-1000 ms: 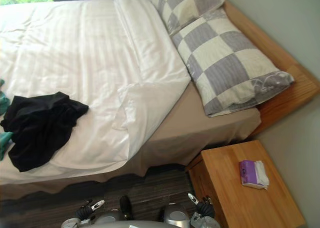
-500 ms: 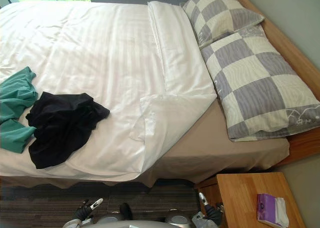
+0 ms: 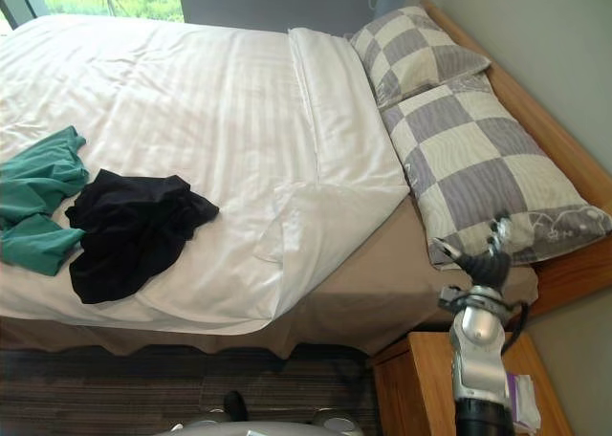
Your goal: Tidy the bed and pick cloth on bed and put in laundry
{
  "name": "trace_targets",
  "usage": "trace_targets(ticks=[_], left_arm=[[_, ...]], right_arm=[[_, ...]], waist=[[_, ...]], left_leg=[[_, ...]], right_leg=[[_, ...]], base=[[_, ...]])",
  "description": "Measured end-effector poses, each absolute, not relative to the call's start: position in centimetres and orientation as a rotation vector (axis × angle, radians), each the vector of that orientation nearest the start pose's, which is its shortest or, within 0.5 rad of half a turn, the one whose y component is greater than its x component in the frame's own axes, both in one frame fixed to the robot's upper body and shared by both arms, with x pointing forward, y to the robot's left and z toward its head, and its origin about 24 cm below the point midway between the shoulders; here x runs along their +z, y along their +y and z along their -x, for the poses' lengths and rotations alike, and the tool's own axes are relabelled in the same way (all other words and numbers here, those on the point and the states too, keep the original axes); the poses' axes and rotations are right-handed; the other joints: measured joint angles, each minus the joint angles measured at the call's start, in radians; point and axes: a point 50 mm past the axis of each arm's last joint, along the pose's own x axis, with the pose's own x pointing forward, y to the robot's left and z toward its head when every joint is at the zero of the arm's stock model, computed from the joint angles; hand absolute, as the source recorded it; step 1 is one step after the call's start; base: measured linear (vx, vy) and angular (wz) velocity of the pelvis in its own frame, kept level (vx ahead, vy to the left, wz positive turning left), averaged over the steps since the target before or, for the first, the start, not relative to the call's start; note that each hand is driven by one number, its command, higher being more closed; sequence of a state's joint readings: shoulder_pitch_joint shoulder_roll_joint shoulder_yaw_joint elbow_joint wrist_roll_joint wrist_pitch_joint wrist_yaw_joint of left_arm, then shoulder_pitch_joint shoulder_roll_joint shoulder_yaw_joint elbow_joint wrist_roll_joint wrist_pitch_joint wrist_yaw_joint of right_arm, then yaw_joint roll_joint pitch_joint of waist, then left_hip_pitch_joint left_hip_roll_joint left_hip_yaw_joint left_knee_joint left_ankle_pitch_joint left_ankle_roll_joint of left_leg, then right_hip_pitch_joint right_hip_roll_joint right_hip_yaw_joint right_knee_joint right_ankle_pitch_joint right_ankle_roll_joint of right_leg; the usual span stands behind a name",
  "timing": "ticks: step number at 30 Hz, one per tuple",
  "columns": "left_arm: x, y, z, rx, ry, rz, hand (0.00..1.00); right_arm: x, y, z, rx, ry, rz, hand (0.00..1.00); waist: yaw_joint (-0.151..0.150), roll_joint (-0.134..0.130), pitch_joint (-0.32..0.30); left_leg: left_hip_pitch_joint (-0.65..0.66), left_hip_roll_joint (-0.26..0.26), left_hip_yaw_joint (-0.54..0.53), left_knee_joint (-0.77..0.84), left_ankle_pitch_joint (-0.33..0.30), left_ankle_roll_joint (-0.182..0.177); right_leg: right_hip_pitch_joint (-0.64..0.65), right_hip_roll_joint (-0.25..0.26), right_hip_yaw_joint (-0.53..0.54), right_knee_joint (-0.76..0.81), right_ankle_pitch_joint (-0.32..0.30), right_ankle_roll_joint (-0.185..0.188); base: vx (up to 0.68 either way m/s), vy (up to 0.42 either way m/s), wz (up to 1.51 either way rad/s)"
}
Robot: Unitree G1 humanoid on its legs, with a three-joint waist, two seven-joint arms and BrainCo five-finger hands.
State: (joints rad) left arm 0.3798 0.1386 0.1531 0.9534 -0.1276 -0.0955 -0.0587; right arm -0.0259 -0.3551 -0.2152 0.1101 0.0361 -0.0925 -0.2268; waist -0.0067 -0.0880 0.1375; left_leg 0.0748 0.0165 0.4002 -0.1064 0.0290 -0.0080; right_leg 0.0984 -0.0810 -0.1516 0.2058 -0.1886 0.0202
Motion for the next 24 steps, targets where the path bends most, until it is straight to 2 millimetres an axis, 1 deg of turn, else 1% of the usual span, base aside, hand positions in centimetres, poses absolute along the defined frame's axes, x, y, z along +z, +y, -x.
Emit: trace_targets(ticks=[1, 2, 3, 4, 5, 6, 7, 8, 9, 10, 11, 13, 14, 15, 17, 18, 19, 20, 22, 24], left_arm=[[-15.8, 23.1, 0.1, 0.319, 1.185, 0.076, 0.0], [-15.7, 23.3, -0.4, 0.308, 1.175, 0.069, 0.0], [-15.7, 23.1, -0.5, 0.297, 1.171, 0.069, 0.0], [-15.7, 22.9, -0.7, 0.287, 1.162, 0.074, 0.0], [-15.6, 22.8, -1.0, 0.279, 1.151, 0.072, 0.0], [-15.6, 22.7, -1.2, 0.269, 1.145, 0.066, 0.0], [-15.4, 22.9, -1.9, 0.255, 1.123, 0.048, 0.0], [-15.2, 23.2, -2.9, 0.241, 1.094, 0.033, 0.0], [-15.1, 23.4, -3.5, 0.236, 1.078, 0.028, 0.0], [-14.8, 23.7, -4.9, 0.229, 1.041, 0.017, 0.0], [-14.5, 24.1, -6.2, 0.221, 1.002, 0.005, 0.0], [-14.0, 24.3, -7.9, 0.205, 0.953, -0.004, 0.0], [-13.5, 24.5, -9.2, 0.19, 0.91, -0.012, 0.0], [-13.3, 24.5, -9.5, 0.188, 0.897, -0.015, 0.0], [-12.8, 24.7, -10.4, 0.182, 0.858, -0.026, 0.0], [-12.6, 24.7, -11.0, 0.178, 0.838, -0.028, 0.0], [-12.4, 24.8, -11.2, 0.176, 0.829, -0.03, 0.0], [-12.2, 24.8, -11.8, 0.17, 0.814, -0.033, 0.0], [-12.0, 25.1, -12.1, 0.169, 0.806, -0.037, 0.0], [-11.9, 24.7, -13.0, 0.121, 0.798, -0.048, 0.0]], right_arm=[[7.1, -27.3, -25.4, -0.39, -0.086, 0.333, 0.0], [7.4, -26.8, -26.2, -0.347, -0.08, 0.358, 0.0], [7.5, -26.6, -26.6, -0.327, -0.075, 0.372, 0.0], [7.7, -26.0, -27.3, -0.29, -0.067, 0.401, 0.0], [8.2, -25.4, -28.3, -0.258, -0.07, 0.419, 0.0], [8.6, -25.0, -28.9, -0.245, -0.076, 0.419, 0.0], [9.5, -24.3, -30.1, -0.222, -0.097, 0.419, 0.0], [10.8, -23.5, -31.4, -0.201, -0.134, 0.424, 0.0], [11.7, -23.2, -32.2, -0.191, -0.158, 0.431, 0.0], [13.6, -22.6, -33.5, -0.176, -0.207, 0.462, 0.0], [15.5, -22.2, -34.7, -0.175, -0.249, 0.48, 0.0], [17.6, -22.2, -35.7, -0.188, -0.292, 0.492, 0.0], [19.7, -22.1, -36.5, -0.196, -0.334, 0.513, 0.0], [20.5, -21.8, -36.7, -0.194, -0.354, 0.519, 0.0], [23.8, -21.3, -37.1, -0.189, -0.44, 0.561, 0.0], [25.4, -21.4, -37.2, -0.197, -0.476, 0.584, 0.0], [26.0, -21.5, -37.2, -0.203, -0.489, 0.59, 0.0], [27.1, -21.8, -37.1, -0.21, -0.508, 0.622, 0.0], [27.9, -21.5, -37.2, -0.195, -0.517, 0.648, 0.0], [28.5, -21.7, -37.4, -0.192, -0.498, 0.682, 0.0]], waist=[[-0.001, -0.003, 0.002], [-0.004, -0.001, 0.008], [-0.002, 0.002, 0.011], [-0.001, 0.007, 0.017], [0.006, 0.012, 0.026], [0.012, 0.013, 0.033], [0.026, 0.01, 0.044], [0.029, 0.003, 0.066], [0.034, 0.007, 0.08], [0.054, -0.004, 0.123], [0.06, -0.015, 0.158], [0.064, -0.02, 0.2], [0.081, -0.02, 0.247], [0.085, -0.018, 0.254], [0.087, 0.0, 0.275], [0.092, 0.015, 0.285], [0.098, 0.022, 0.295], [0.11, 0.039, 0.311], [0.11, 0.043, 0.314], [0.107, 0.058, 0.323]], left_leg=[[-0.01, -0.016, -0.001, 0.0, 0.005, 0.005], [-0.01, -0.02, -0.012, 0.0, 0.015, 0.015], [-0.015, -0.022, -0.02, 0.0, 0.019, 0.016], [-0.022, -0.024, -0.03, 0.0, 0.027, 0.027], [-0.027, -0.025, -0.037, 0.0, 0.03, 0.031], [-0.033, -0.025, -0.038, 0.001, 0.032, 0.034], [-0.055, -0.026, -0.043, 0.001, 0.034, 0.038], [-0.075, -0.023, -0.054, 0.001, 0.053, 0.049], [-0.082, -0.022, -0.057, 0.001, 0.059, 0.055], [-0.106, -0.017, -0.061, 0.002, 0.071, 0.063], [-0.137, -0.013, -0.073, 0.003, 0.088, 0.077], [-0.165, -0.013, -0.086, 0.007, 0.103, 0.085], [-0.168, -0.013, -0.09, 0.007, 0.105, 0.086], [-0.176, -0.014, -0.093, 0.007, 0.104, 0.085], [-0.219, -0.016, -0.106, 0.007, 0.104, 0.08], [-0.238, -0.017, -0.108, 0.007, 0.108, 0.08], [-0.24, -0.018, -0.107, 0.008, 0.109, 0.081], [-0.25, -0.019, -0.109, 0.007, 0.111, 0.08], [-0.272, -0.018, -0.11, 0.007, 0.115, 0.076], [-0.304, -0.015, -0.116, 0.008, 0.125, 0.077]], right_leg=[[0.0, -0.013, 0.001, -0.015, -0.029, -0.001], [-0.003, -0.018, -0.006, -0.021, -0.046, 0.007], [-0.005, -0.018, -0.012, -0.023, -0.048, 0.005], [-0.005, -0.019, -0.026, -0.028, -0.048, 0.008], [-0.005, -0.019, -0.03, -0.032, -0.046, 0.014], [-0.007, -0.019, -0.031, -0.033, -0.045, 0.016], [-0.022, -0.018, -0.031, -0.034, -0.042, 0.02], [-0.037, -0.011, -0.032, -0.038, -0.026, 0.028], [-0.039, -0.009, -0.033, -0.039, -0.017, 0.017], [-0.057, -0.002, -0.034, -0.043, 0.01, 0.007], [-0.077, 0.006, -0.034, -0.055, 0.028, 0.001], [-0.092, 0.009, -0.029, -0.063, 0.04, 0.001], [-0.095, 0.01, -0.023, -0.062, 0.047, -0.001], [-0.102, 0.01, -0.022, -0.062, 0.048, -0.001], [-0.144, 0.011, -0.022, -0.052, 0.051, -0.004], [-0.163, 0.01, -0.021, -0.048, 0.052, -0.004], [-0.166, 0.01, -0.021, -0.048, 0.052, -0.004], [-0.173, 0.01, -0.021, -0.048, 0.052, -0.004], [-0.197, 0.01, -0.02, -0.047, 0.052, -0.004], [-0.23, 0.012, -0.023, -0.041, 0.051, -0.006]], base=[[-0.13, -0.004, 0.15], [-0.11, -0.012, 0.2], [-0.12, -0.015, 0.33], [-0.05, 0.002, 0.29], [-0.04, 0.009, 0.24], [-0.04, 0.011, 0.15], [-0.01, 0.006, 0.18], [0.0, 0.005, 0.2], [0.04, 0.01, 0.17], [0.01, 0.017, 0.15], [0.01, 0.021, 0.24], [0.02, 0.057, 0.38], [0.03, 0.065, 0.27], [0.01, 0.064, 0.19], [0.01, 0.047, 0.19], [0.01, 0.029, 0.1], [0.01, 0.017, 0.06], [0.0, 0.0, 0.0], [0.01, -0.013, 0.02], [0.02, -0.04, 0.05]])
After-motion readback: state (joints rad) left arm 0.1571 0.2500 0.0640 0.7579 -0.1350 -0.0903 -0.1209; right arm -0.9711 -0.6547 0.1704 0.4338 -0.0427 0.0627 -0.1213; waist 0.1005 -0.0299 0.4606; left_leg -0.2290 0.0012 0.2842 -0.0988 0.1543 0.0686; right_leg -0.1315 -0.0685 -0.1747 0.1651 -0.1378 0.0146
